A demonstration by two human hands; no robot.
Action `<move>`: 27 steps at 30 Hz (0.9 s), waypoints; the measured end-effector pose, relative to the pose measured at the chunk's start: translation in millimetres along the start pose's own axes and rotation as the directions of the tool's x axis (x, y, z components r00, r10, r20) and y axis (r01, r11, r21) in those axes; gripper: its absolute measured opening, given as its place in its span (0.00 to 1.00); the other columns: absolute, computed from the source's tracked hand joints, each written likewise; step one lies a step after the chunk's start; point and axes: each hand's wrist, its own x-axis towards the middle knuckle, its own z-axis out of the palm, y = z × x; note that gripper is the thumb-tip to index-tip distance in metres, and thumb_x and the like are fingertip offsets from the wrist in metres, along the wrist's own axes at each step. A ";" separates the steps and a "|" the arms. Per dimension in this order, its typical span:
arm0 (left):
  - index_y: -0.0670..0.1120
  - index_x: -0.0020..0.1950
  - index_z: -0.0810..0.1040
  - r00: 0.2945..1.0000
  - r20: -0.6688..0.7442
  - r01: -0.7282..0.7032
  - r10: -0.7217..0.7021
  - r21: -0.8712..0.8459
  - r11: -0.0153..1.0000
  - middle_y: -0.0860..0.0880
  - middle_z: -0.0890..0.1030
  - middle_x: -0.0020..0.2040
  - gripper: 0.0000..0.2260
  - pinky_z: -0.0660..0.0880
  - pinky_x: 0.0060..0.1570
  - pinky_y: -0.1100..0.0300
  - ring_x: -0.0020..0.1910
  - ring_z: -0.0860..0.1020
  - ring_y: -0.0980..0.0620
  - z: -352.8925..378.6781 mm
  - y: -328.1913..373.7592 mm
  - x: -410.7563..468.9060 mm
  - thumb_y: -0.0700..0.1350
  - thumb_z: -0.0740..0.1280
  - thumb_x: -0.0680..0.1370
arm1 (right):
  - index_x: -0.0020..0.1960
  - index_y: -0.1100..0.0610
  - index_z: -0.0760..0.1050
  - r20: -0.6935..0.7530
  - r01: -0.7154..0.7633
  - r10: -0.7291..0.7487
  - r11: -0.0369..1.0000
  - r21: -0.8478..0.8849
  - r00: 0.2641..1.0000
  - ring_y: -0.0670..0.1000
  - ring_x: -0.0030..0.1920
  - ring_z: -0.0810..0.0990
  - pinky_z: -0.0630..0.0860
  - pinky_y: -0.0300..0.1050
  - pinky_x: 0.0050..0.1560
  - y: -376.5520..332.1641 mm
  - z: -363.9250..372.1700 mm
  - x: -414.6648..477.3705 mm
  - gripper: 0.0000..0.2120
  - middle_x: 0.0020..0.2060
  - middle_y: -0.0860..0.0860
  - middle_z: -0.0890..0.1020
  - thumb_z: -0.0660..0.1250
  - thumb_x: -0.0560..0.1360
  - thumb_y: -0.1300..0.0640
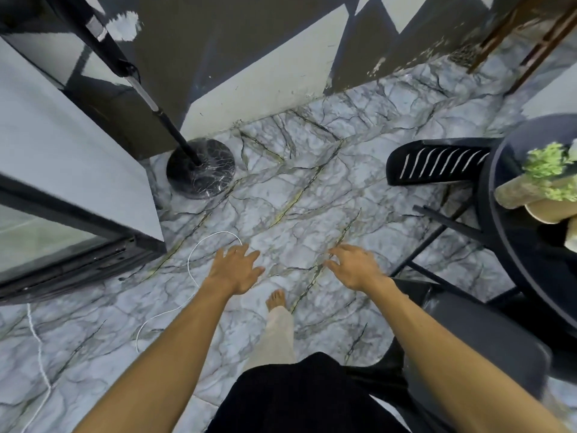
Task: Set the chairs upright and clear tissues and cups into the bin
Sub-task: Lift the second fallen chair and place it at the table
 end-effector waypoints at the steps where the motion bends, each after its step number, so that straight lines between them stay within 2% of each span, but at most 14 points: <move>1: 0.53 0.79 0.55 1.000 0.007 -0.014 0.014 0.003 1.000 0.48 0.52 0.81 0.26 0.48 0.75 0.45 0.79 0.51 0.47 -12.4 -6.1 12.1 0.60 0.48 0.83 | 0.74 0.53 0.66 0.005 -0.015 0.015 1.000 0.015 1.000 0.58 0.73 0.65 0.61 0.58 0.70 -3.8 -7.4 10.9 0.23 0.74 0.54 0.67 0.54 0.82 0.44; 7: 0.52 0.80 0.55 0.996 0.034 -0.082 0.081 0.042 0.996 0.47 0.53 0.81 0.26 0.49 0.75 0.45 0.79 0.53 0.46 -87.6 -36.4 81.3 0.59 0.49 0.83 | 0.76 0.54 0.62 0.006 -0.065 0.064 0.992 0.106 0.998 0.58 0.77 0.60 0.59 0.58 0.74 -22.3 -51.4 77.5 0.25 0.77 0.56 0.61 0.53 0.83 0.45; 12: 0.52 0.80 0.55 0.991 0.054 -0.123 0.120 0.053 0.991 0.48 0.53 0.81 0.27 0.51 0.75 0.43 0.79 0.53 0.47 -136.7 -50.6 143.6 0.60 0.49 0.83 | 0.76 0.54 0.63 -0.008 -0.091 0.093 0.990 0.111 0.996 0.57 0.76 0.59 0.59 0.59 0.74 -29.4 -92.0 129.1 0.24 0.76 0.55 0.64 0.53 0.83 0.45; 21: 0.53 0.80 0.55 0.987 0.077 -0.149 0.143 0.085 0.985 0.48 0.54 0.81 0.26 0.49 0.75 0.45 0.79 0.53 0.47 -246.2 -48.7 249.6 0.60 0.49 0.83 | 0.76 0.51 0.62 0.010 -0.144 0.145 0.973 0.182 0.989 0.57 0.78 0.55 0.54 0.60 0.76 -14.3 -176.4 238.6 0.25 0.78 0.55 0.59 0.51 0.83 0.42; 27: 0.53 0.80 0.56 0.982 0.032 -0.189 0.187 0.114 0.975 0.48 0.52 0.81 0.26 0.50 0.75 0.46 0.79 0.53 0.47 -337.6 -34.3 324.3 0.60 0.50 0.83 | 0.77 0.51 0.61 0.025 -0.166 0.165 0.958 0.233 0.986 0.57 0.79 0.53 0.53 0.59 0.76 5.2 -250.7 303.4 0.25 0.79 0.55 0.57 0.50 0.83 0.43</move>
